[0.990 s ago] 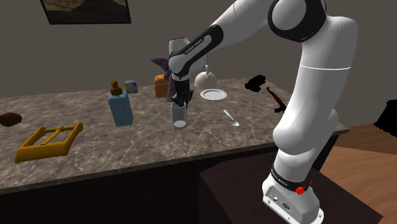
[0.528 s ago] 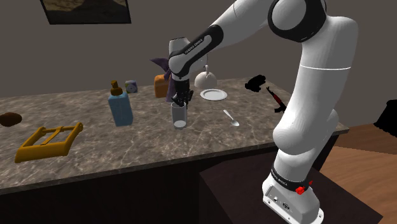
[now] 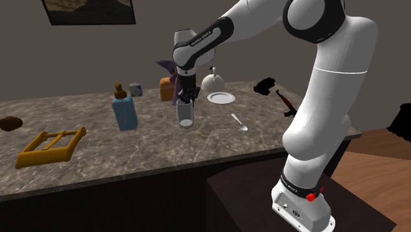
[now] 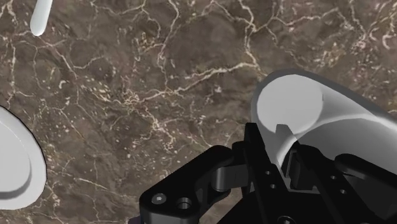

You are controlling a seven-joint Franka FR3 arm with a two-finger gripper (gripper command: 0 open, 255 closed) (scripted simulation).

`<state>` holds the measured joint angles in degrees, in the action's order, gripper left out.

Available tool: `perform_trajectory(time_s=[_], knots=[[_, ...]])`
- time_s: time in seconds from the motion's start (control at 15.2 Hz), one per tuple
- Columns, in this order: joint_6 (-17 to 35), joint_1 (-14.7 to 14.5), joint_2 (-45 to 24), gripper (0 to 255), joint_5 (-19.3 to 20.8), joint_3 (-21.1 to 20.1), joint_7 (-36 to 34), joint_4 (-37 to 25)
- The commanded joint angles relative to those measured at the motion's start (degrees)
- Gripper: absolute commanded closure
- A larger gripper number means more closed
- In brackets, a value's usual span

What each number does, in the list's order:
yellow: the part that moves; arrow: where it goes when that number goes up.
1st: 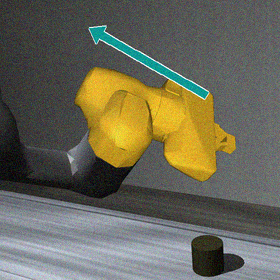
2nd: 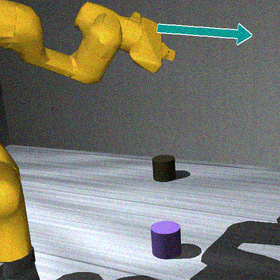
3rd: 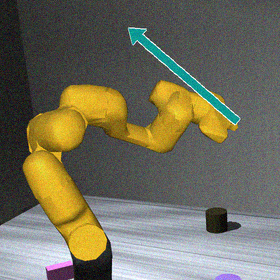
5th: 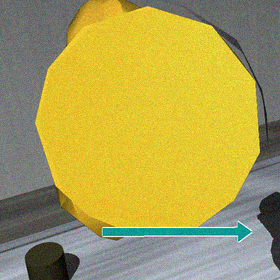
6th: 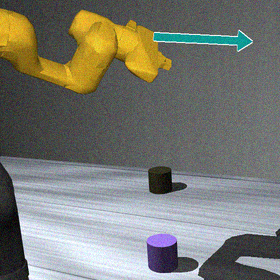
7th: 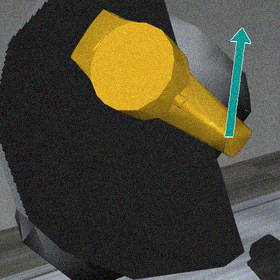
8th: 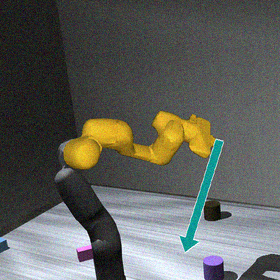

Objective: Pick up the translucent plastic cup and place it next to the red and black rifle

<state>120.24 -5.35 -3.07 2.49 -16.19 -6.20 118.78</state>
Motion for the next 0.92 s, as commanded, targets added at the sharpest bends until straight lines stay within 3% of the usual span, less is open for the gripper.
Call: perform_trajectory(time_s=[0.0, 0.86], knots=[[-1.52, 0.02, 0.63, 255, -0.24, -0.01, 0.18, -0.92], [-11.15, 0.14, 3.5, 255, -1.24, 0.06, 1.05, -7.82]])
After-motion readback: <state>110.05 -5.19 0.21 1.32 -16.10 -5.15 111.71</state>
